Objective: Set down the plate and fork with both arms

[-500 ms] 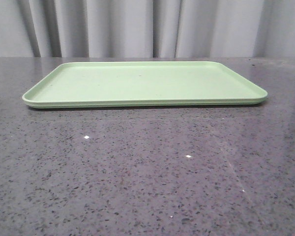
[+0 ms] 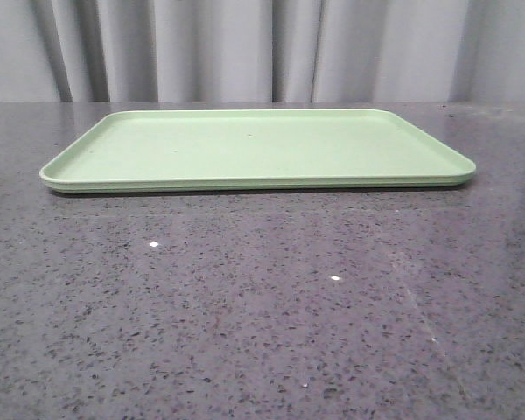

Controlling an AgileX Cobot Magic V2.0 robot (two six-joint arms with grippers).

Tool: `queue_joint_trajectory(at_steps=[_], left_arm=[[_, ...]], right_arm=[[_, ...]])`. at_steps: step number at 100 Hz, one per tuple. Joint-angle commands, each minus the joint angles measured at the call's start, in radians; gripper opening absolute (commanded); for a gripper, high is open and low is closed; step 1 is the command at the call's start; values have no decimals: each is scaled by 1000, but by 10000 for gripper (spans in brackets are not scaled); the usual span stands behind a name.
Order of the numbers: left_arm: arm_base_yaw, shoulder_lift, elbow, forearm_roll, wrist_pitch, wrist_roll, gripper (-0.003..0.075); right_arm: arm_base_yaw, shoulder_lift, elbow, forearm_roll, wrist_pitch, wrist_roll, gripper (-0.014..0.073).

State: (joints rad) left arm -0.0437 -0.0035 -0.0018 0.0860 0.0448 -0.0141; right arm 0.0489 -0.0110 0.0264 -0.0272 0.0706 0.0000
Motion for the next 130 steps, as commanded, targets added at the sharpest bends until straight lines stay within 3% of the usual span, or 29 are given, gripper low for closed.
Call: queue_joint_trajectory(at_steps=[1, 26, 45, 53, 68, 89, 106, 130], left_arm=[[-8, -32, 13, -7, -79, -7, -20], [-8, -32, 13, -7, -109, -7, -20], [-8, -32, 8, -7, -225, -7, -20], [-8, -32, -12, -15, -208, -7, -20], [-8, -28, -123, -74, 0, -7, -20], [-8, 44, -363, -106, 314, -7, -20], [-8, 162, -564, -125, 545, -20, -20], [-8, 390, -809, -132, 858, -96, -20]], right_arm=[[-8, -23, -5, -13, -86, -7, -120], [-8, -23, -5, -13, -86, -7, -120], [-8, -23, -6, -13, -221, -7, -120], [-8, -23, -12, -11, -282, -7, -120], [-8, -23, -90, 19, -213, -7, -120], [-8, 15, -319, 27, 77, -6, -120], [-8, 128, -516, 42, 321, -6, -120], [-8, 329, -718, 42, 551, -6, -120]])
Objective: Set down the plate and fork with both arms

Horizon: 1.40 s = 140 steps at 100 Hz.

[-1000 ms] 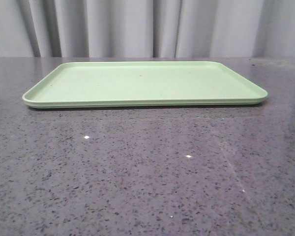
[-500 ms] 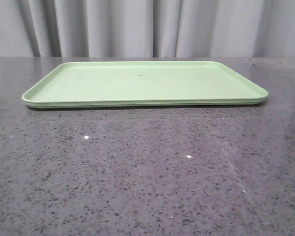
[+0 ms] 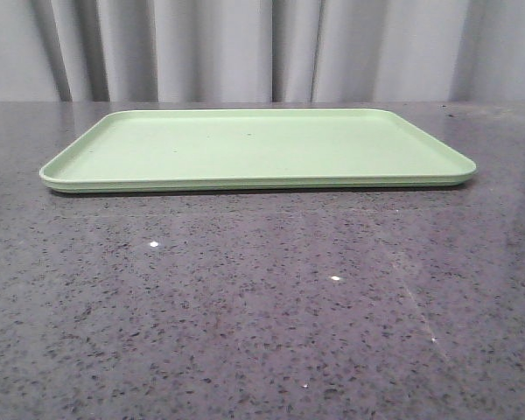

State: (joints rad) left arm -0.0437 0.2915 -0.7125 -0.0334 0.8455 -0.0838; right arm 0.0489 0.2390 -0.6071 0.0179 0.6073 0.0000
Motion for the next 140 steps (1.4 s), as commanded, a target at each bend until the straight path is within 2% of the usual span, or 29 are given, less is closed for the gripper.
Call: queue_joint_trajectory(at_steps=[1, 10, 20, 70, 78, 87, 92, 104, 111, 118, 123, 140], left_arm=[[-8, 102, -98, -12, 68, -26, -20], [-8, 186, -167, -12, 194, -26, -20], [-8, 249, -205, -20, 249, -26, -20], [-8, 288, -205, -36, 255, -17, -20], [-8, 288, -205, -36, 250, -17, -10], [-8, 288, -205, -36, 250, -17, 65], [-8, 288, -205, -36, 250, -17, 136], [-8, 288, -205, -36, 250, -16, 379], [-8, 288, -205, -36, 248, -16, 517], [-8, 288, -205, -36, 239, -16, 616], [-8, 288, -205, -36, 235, -16, 648], [-8, 288, -205, -36, 196, -16, 648]], right_arm=[[-8, 84, -90, -3, 21, -6, -120], [-8, 150, -140, -2, 94, -6, -120], [-8, 199, -160, -2, 122, -6, -120], [-8, 226, -159, -2, 125, -6, -118], [-8, 226, -159, -1, 125, -6, -85], [-8, 226, -159, 7, 125, -6, 24], [-8, 226, -159, 13, 125, -6, 136], [-8, 226, -159, 17, 125, -6, 401], [-8, 226, -159, 17, 123, -6, 500], [-8, 226, -159, 17, 120, -6, 534], [-8, 226, -159, 17, 120, -6, 530], [-8, 226, -159, 17, 119, -6, 530]])
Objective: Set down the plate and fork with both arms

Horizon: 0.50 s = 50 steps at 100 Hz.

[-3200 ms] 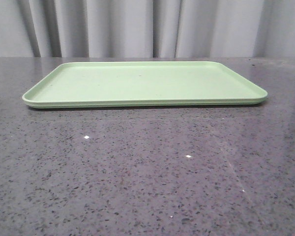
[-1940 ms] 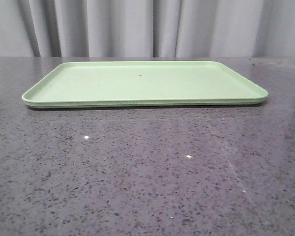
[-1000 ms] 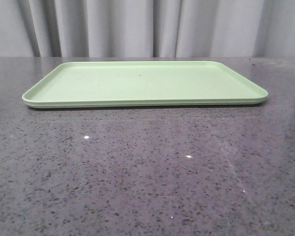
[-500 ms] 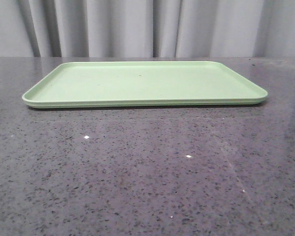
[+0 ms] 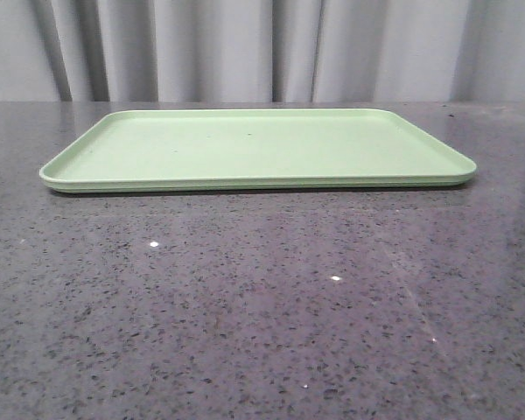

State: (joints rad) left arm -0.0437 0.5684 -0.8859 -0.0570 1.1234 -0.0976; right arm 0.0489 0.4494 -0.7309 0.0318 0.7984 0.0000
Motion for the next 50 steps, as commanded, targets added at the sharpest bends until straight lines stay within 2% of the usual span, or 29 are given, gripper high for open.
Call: queue_joint_trajectory(at_steps=[1, 22, 39, 50], left_arm=[[-8, 11, -30, -9, -87, -2, 648], [-6, 11, -26, 114, -120, -5, 648], [-3, 11, -19, 285, -124, -80, 648], [-3, 11, -3, 346, -124, -119, 648]], right_arm=[[-8, 15, -35, 3, -72, -6, 530], [-8, 15, -35, 3, -72, -6, 530], [-8, 15, -35, 3, -73, -6, 530], [-8, 15, -35, 3, -74, -6, 530]])
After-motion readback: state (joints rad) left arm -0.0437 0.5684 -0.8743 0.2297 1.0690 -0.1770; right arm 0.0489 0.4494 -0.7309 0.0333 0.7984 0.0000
